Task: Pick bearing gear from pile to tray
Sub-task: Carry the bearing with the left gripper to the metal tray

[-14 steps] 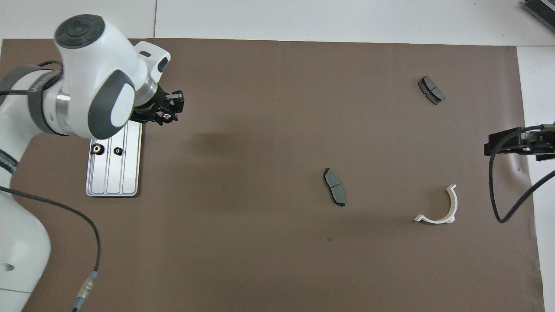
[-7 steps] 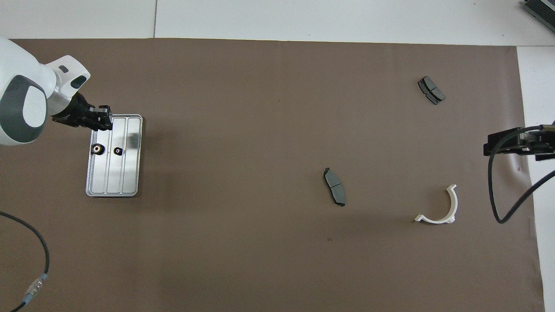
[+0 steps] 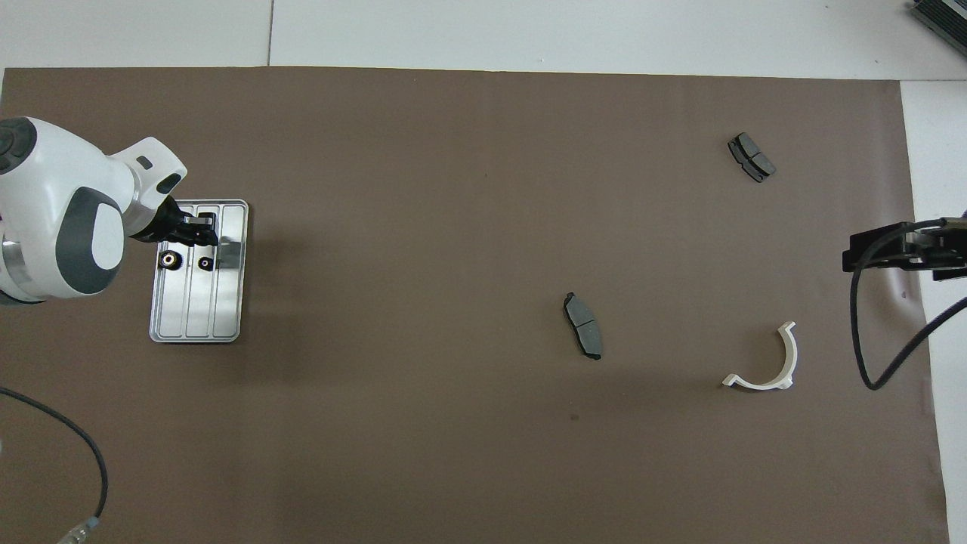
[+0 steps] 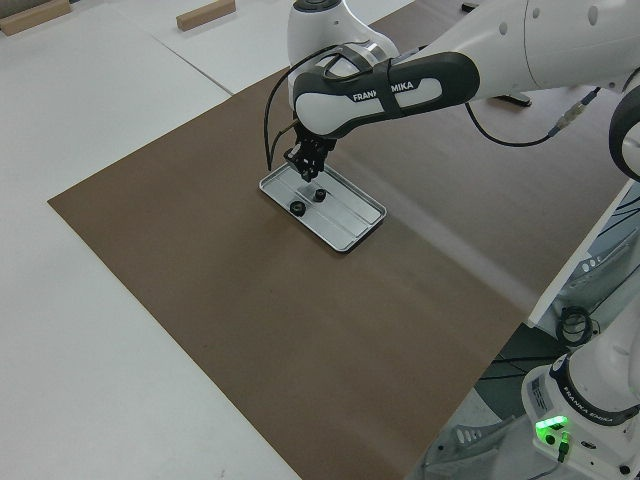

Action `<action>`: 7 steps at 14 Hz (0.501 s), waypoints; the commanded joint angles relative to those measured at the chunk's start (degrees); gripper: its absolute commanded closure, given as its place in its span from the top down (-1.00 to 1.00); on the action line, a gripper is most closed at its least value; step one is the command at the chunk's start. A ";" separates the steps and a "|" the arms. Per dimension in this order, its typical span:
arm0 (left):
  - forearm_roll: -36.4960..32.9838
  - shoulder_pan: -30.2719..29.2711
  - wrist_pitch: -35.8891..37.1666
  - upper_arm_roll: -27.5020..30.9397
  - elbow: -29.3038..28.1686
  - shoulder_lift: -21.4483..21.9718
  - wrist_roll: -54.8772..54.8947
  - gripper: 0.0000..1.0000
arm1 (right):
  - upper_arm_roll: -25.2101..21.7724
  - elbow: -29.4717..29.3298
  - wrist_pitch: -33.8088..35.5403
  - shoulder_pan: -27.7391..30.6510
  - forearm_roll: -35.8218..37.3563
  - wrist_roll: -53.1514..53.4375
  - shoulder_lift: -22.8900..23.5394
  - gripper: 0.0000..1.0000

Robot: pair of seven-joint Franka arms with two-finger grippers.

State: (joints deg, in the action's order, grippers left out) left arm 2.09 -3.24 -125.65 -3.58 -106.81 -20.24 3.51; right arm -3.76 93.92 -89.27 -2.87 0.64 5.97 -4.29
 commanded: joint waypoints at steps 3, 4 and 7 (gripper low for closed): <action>0.46 1.48 -2.49 0.50 -3.14 2.49 -0.53 0.37 | 0.33 1.79 -0.37 0.41 -1.08 -0.96 -1.60 1.00; 0.46 1.57 -2.49 0.50 -2.97 2.48 -0.53 0.41 | 0.33 1.79 -0.37 0.41 -1.08 -0.96 -1.60 1.00; 0.46 1.48 1.00 0.50 -0.34 2.48 -0.53 0.48 | 0.33 1.79 -0.46 0.41 -1.08 -0.96 -1.60 1.00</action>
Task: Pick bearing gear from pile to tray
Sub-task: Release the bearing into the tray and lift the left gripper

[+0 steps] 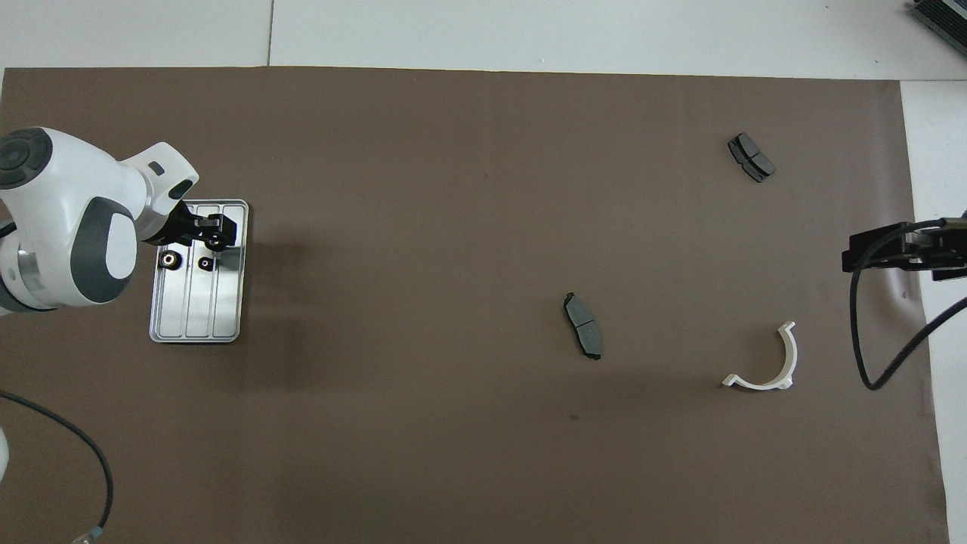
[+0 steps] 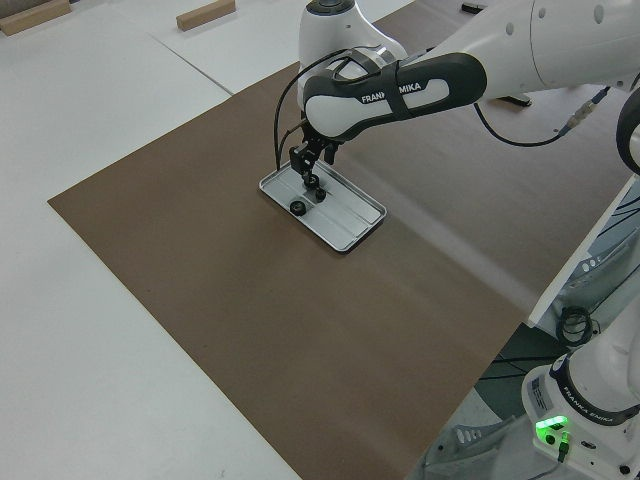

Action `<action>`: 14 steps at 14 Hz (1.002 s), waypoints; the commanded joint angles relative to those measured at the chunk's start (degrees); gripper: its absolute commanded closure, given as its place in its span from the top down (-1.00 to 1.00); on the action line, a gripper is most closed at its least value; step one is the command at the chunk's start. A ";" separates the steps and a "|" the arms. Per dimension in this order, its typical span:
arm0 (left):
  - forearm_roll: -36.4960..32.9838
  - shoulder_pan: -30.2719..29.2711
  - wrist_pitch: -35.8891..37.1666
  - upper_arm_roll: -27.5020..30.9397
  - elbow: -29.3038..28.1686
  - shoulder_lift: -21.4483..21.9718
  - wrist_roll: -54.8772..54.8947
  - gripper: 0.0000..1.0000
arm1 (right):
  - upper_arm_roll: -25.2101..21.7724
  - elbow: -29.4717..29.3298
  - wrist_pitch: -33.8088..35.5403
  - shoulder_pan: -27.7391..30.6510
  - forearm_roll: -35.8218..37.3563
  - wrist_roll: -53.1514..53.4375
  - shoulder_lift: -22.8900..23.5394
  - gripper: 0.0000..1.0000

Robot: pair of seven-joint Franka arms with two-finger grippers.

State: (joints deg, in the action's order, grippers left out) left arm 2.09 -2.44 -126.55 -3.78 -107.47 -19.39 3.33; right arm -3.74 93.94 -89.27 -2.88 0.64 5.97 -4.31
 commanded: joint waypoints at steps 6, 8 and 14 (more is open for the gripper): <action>0.46 -0.46 25.79 0.88 19.03 1.72 0.01 0.63 | 0.31 1.60 -0.64 0.42 -0.99 -0.96 -1.49 1.00; 0.64 -0.38 31.86 1.05 23.34 2.16 -0.07 0.80 | 0.40 0.90 -0.73 0.42 -0.73 -0.96 -1.23 1.00; 0.99 0.50 43.20 0.79 25.73 11.63 -0.43 1.00 | 0.40 -4.12 2.44 0.50 -0.99 -0.96 0.36 1.00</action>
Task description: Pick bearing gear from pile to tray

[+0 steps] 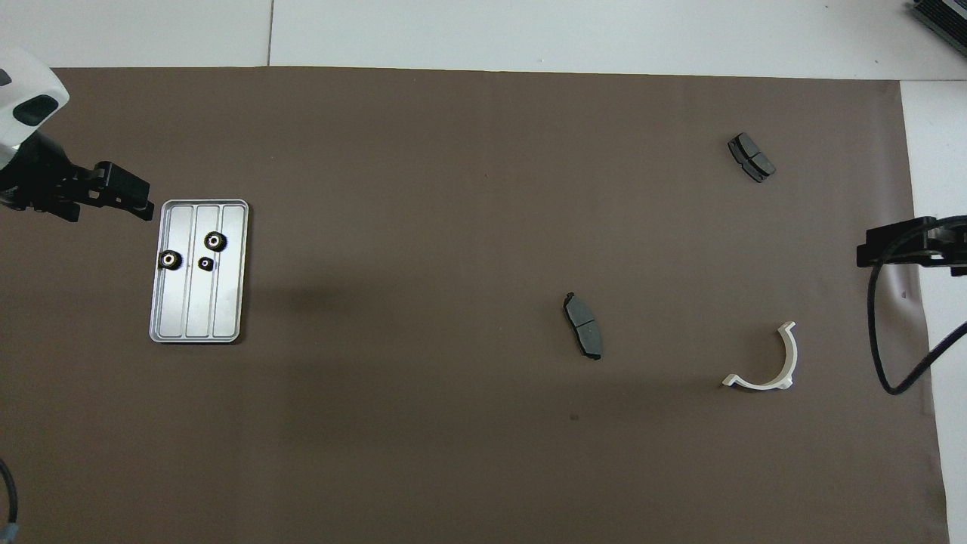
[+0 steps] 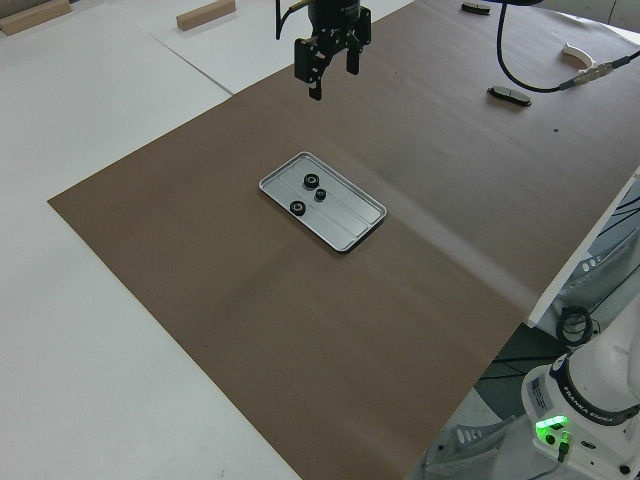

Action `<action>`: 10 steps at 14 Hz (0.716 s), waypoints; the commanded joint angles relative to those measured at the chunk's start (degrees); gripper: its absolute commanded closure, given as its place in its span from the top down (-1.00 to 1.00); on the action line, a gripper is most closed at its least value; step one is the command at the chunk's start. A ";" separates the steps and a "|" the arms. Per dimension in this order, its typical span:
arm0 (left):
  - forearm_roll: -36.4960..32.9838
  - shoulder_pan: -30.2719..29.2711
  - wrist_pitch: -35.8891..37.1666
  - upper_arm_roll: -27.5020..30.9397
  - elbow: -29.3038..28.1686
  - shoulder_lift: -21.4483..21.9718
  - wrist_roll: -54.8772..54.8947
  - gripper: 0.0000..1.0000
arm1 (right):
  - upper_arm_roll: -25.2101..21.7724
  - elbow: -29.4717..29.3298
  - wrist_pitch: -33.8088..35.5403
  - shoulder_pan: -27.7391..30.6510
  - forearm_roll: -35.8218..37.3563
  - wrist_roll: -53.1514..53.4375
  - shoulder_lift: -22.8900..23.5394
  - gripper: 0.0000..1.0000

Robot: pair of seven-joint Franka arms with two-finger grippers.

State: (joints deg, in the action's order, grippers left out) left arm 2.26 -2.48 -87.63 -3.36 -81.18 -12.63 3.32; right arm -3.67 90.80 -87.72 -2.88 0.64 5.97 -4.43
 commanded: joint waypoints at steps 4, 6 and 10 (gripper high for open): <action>0.47 0.73 12.39 -0.07 2.34 10.85 -0.42 1.00 | 0.42 -0.01 0.54 0.42 -0.99 -1.05 0.21 1.00; 0.47 0.73 11.96 0.02 2.25 13.41 -0.33 1.00 | 0.42 0.78 0.36 0.42 -0.99 -1.05 -0.23 1.00; 0.38 0.73 10.99 -0.07 2.17 15.00 -0.24 1.00 | 0.42 1.14 0.27 0.42 -0.99 -1.05 -0.32 1.00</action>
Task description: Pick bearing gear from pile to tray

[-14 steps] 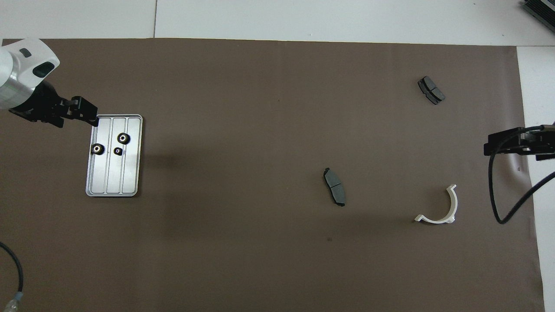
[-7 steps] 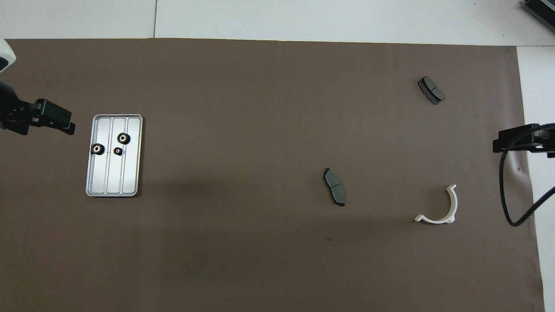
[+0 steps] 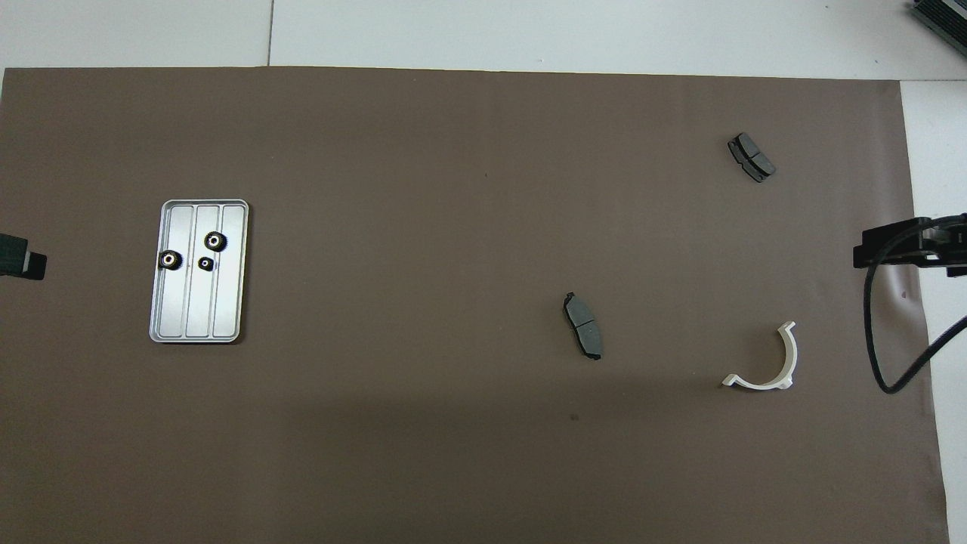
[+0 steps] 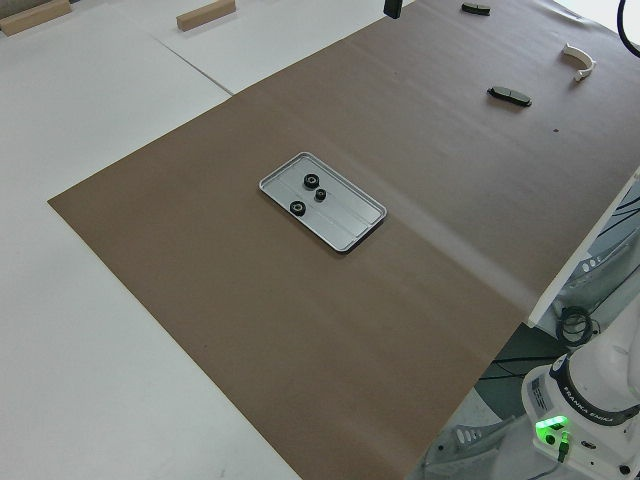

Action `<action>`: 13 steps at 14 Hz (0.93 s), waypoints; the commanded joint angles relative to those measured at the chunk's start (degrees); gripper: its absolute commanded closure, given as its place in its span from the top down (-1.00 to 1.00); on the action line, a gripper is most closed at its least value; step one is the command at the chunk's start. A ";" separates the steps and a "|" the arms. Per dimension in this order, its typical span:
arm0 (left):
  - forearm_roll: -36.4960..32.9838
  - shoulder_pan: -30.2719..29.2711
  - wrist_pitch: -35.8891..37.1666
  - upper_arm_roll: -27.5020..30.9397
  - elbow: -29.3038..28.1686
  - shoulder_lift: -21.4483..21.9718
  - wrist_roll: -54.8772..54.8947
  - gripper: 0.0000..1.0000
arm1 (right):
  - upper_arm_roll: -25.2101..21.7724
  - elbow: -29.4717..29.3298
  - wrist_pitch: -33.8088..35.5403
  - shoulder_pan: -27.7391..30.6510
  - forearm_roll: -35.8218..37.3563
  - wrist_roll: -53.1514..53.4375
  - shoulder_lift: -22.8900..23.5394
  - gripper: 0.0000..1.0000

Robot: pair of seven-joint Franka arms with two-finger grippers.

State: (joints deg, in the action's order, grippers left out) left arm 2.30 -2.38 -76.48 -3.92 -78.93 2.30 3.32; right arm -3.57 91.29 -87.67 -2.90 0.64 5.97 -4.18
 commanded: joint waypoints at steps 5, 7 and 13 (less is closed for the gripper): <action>0.16 0.71 -6.82 0.14 -5.60 3.85 0.02 1.00 | 0.32 0.73 0.31 0.44 -0.99 -1.05 -0.57 1.00; 0.07 0.62 -9.38 0.14 -7.81 3.42 0.20 1.00 | 0.32 0.73 0.31 0.44 -0.99 -1.05 -0.57 1.00; -0.99 0.80 -9.30 0.06 -7.73 2.19 0.29 1.00 | 0.32 0.73 0.31 0.44 -0.99 -1.05 -0.57 1.00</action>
State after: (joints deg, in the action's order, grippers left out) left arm 2.18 -2.29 -85.10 -4.18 -85.66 3.83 3.36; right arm -3.57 91.38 -87.67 -2.90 0.64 5.97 -4.18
